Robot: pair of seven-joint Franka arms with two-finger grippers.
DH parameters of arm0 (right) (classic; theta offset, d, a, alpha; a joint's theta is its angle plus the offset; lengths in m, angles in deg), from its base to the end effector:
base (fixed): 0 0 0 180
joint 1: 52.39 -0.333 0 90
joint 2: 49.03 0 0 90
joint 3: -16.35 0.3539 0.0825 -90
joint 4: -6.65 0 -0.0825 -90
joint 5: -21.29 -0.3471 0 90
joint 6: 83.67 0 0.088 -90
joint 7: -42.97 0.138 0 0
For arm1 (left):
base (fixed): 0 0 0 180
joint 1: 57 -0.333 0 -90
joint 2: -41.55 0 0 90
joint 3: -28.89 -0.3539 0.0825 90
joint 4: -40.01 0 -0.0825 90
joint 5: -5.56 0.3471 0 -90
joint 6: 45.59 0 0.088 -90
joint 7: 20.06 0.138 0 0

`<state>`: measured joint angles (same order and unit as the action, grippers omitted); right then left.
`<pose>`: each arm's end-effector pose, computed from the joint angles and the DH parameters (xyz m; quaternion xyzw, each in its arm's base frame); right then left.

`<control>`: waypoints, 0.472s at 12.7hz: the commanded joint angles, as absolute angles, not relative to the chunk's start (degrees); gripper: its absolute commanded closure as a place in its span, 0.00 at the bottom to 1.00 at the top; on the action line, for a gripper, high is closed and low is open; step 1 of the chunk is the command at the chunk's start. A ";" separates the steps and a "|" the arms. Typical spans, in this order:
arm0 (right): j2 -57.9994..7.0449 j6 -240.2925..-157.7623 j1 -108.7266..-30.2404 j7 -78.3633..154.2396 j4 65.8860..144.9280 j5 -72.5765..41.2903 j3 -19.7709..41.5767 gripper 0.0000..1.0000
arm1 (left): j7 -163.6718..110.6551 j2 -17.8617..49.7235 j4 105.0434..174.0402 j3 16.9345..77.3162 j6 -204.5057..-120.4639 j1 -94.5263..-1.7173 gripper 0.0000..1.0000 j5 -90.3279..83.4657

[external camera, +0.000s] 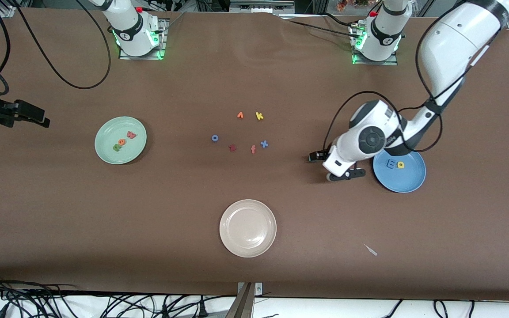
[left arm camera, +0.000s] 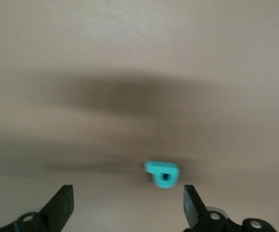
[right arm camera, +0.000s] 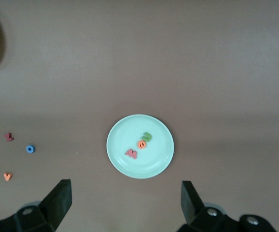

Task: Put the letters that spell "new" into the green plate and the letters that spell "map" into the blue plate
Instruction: 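Reach and grasp the teal P with the left gripper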

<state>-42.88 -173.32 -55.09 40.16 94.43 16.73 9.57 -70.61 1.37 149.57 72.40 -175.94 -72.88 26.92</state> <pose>0.5488 -0.0245 0.5910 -0.9987 0.0122 0.0349 0.0356 0.5532 -0.2371 0.2274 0.9870 0.1134 -0.1042 0.0452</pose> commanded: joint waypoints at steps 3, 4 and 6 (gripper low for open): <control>-52.55 -176.38 -49.48 40.60 105.09 24.08 16.97 0.00 | -82.98 0.95 150.04 71.43 -178.73 -68.25 0.00 34.64; -52.72 -177.27 -49.48 41.03 105.17 24.62 16.79 0.00 | -83.34 0.34 150.04 71.43 -179.35 -67.64 0.00 34.83; -52.20 -179.11 -49.57 41.74 105.00 24.19 16.44 0.00 | -83.34 -0.19 149.78 69.94 -179.44 -66.58 0.01 35.88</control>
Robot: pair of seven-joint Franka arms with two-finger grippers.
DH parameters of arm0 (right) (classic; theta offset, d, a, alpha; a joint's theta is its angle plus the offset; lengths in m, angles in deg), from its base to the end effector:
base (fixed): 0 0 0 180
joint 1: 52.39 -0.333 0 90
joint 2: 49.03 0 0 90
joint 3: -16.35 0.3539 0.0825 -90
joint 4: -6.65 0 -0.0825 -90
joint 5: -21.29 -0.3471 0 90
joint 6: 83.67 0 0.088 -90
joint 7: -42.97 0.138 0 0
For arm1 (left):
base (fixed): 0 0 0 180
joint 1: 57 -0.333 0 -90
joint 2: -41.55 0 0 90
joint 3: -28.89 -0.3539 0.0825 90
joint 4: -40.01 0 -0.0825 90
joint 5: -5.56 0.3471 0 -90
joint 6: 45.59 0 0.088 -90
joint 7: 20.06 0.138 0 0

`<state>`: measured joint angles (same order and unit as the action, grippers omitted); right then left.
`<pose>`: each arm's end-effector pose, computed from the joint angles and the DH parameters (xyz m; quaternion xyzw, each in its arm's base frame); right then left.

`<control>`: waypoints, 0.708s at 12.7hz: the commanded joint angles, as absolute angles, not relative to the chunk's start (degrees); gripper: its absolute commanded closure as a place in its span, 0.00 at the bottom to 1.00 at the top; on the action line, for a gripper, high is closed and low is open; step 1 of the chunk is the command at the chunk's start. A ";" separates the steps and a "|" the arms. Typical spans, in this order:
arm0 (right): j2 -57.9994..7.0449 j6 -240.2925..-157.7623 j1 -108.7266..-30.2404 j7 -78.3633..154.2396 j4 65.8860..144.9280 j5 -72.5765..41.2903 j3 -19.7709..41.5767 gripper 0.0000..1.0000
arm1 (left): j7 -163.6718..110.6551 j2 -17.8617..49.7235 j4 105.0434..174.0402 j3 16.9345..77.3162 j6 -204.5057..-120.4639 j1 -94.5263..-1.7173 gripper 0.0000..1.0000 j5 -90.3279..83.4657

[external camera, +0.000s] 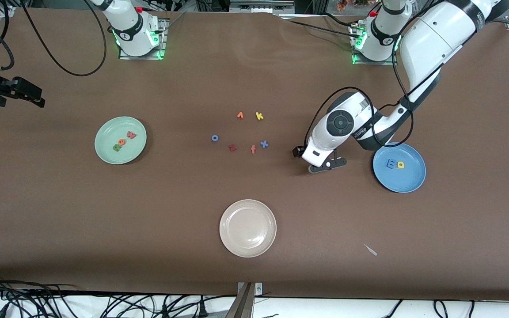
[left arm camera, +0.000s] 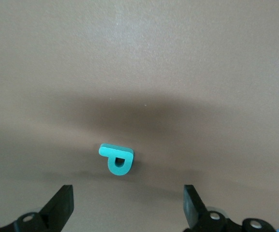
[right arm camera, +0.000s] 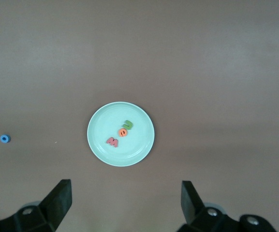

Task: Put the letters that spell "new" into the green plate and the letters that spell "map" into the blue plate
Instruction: 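Reach and grasp the teal P with the left gripper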

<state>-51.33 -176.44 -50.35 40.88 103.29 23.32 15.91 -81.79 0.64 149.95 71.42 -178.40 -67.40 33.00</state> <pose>0.5041 -0.0267 0.6056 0.9997 -0.0023 -0.0144 0.0170 0.5356 -0.2814 0.2176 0.9880 0.1345 -0.0733 0.0198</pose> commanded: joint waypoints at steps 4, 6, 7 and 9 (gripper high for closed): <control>-51.23 -181.40 -49.75 41.83 104.21 22.79 16.44 0.00 | -83.16 -1.51 148.81 67.47 -179.62 -64.55 0.10 38.34; -50.62 -181.32 -50.45 41.92 104.21 21.73 16.35 0.00 | -83.16 -1.51 148.81 67.47 -179.53 -64.47 0.20 38.34; -50.70 -180.79 -50.54 41.92 104.21 21.73 16.61 0.00 | -83.16 -1.51 148.81 67.47 -179.44 -64.47 0.28 38.34; -50.70 -180.61 -50.54 41.92 104.21 21.47 16.79 0.00 | -82.90 -1.51 148.81 67.47 -179.53 -64.47 0.40 38.34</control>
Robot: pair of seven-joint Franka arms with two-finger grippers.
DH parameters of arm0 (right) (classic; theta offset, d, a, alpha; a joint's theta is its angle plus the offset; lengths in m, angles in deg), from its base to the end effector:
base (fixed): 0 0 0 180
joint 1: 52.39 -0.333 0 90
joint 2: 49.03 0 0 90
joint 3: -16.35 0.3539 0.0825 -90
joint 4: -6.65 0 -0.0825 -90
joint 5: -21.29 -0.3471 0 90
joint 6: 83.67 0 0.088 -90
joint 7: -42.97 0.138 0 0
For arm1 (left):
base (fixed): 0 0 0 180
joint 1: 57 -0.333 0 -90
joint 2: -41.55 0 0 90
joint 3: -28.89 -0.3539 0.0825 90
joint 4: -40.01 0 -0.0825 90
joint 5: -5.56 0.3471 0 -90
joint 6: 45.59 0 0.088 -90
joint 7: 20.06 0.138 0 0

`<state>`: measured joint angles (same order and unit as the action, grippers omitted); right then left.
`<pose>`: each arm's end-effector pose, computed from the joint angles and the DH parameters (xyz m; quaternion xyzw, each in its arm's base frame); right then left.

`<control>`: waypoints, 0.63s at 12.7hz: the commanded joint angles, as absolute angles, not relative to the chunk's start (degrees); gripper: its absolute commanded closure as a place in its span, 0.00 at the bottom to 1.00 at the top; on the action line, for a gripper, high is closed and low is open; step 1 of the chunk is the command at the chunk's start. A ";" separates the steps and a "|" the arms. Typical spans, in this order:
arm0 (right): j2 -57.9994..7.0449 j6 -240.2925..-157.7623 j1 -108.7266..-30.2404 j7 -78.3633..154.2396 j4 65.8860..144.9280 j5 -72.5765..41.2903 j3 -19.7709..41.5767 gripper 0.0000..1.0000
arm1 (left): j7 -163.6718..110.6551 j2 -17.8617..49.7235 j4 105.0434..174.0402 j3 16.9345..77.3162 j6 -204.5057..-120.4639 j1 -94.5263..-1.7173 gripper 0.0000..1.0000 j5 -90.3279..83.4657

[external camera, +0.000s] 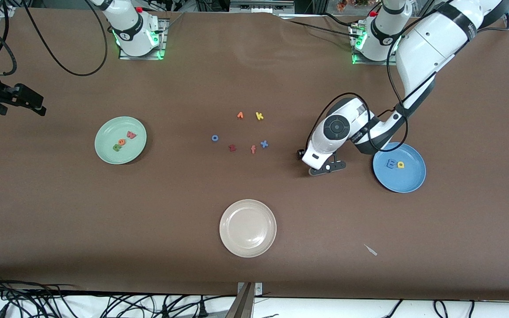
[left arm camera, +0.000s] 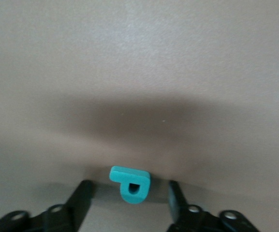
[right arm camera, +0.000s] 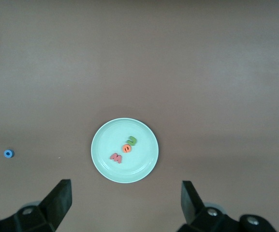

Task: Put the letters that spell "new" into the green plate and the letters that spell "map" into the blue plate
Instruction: 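Reach and grasp the teal P with the left gripper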

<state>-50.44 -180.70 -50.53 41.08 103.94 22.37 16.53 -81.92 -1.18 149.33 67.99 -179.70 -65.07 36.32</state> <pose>0.5180 -0.0176 0.5991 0.9999 0.0029 0.0097 0.0097 0.5403 -0.2757 0.1925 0.9907 0.1216 -0.0617 0.0014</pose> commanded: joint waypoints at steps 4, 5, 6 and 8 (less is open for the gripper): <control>-50.61 -181.05 -50.71 41.92 104.03 21.47 16.88 0.00 | -82.11 -1.51 148.55 67.30 -179.53 -64.55 0.46 38.43; -50.61 -180.71 -50.72 41.92 104.03 21.47 16.79 0.00 | -82.11 -1.51 148.55 66.95 -179.53 -64.55 0.46 38.43; -50.70 -180.53 -50.72 41.92 104.12 21.47 16.88 0.00 | -81.76 -1.60 148.46 66.77 -179.53 -64.55 0.47 38.52; -50.70 -180.53 -50.72 41.92 104.03 21.47 16.88 0.00 | -80.09 -1.60 148.46 66.51 -179.53 -64.64 0.47 38.43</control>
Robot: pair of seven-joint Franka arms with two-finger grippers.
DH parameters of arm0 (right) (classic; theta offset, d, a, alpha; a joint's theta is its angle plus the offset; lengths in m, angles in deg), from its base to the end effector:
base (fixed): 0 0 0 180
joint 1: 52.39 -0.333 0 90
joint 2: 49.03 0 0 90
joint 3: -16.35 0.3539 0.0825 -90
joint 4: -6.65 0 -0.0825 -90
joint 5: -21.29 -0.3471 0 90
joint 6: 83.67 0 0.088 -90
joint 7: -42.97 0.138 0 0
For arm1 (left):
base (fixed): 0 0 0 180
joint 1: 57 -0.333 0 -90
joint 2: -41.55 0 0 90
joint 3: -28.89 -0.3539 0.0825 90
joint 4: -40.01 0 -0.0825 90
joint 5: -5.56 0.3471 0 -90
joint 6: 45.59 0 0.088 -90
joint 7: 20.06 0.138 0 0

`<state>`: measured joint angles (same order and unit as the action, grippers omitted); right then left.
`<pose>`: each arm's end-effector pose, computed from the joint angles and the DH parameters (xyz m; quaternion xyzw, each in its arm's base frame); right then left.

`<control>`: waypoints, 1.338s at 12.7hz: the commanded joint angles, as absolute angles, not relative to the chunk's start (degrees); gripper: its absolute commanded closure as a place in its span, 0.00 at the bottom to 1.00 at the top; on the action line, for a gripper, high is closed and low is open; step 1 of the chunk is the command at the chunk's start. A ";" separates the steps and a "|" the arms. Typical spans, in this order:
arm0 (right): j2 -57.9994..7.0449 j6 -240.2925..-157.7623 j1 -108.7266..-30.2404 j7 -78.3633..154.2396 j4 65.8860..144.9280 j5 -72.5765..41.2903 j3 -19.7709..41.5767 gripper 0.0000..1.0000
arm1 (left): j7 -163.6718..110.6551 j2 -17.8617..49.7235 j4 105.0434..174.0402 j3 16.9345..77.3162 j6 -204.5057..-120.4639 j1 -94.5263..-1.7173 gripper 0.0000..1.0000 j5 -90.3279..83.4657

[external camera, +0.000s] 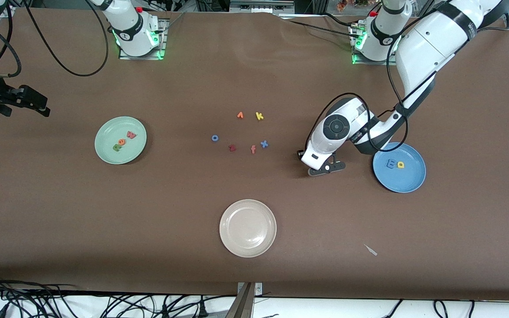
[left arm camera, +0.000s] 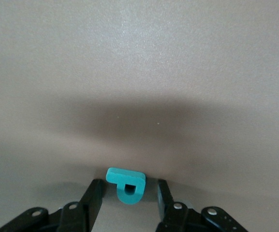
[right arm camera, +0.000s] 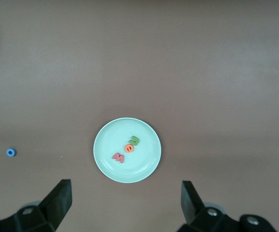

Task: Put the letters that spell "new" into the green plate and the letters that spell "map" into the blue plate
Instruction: 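Reach and grasp the teal P with the left gripper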

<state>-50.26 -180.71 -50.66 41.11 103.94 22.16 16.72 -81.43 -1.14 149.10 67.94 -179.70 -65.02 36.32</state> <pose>0.5189 -0.0142 0.5975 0.9999 0.0052 0.0083 0.0078 0.5420 -0.2758 0.1939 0.9912 0.1181 -0.0597 0.0023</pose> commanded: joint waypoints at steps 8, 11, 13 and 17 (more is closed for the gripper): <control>-50.70 -180.53 -50.72 41.92 104.12 21.47 16.97 0.00 | -79.91 -2.13 147.93 66.07 -179.53 -64.47 0.57 38.52; -50.70 -180.53 -50.72 41.92 104.12 21.47 16.88 0.00 | -79.82 -2.39 147.67 65.98 -179.62 -64.47 0.61 38.52; -50.70 -180.53 -50.72 41.92 104.12 21.47 16.88 0.00 | -79.82 -2.39 147.67 66.07 -179.53 -64.47 0.62 38.52; -50.70 -180.53 -50.72 41.92 104.12 21.47 16.88 0.00 | -79.82 -2.48 147.67 65.98 -179.53 -64.47 0.66 38.52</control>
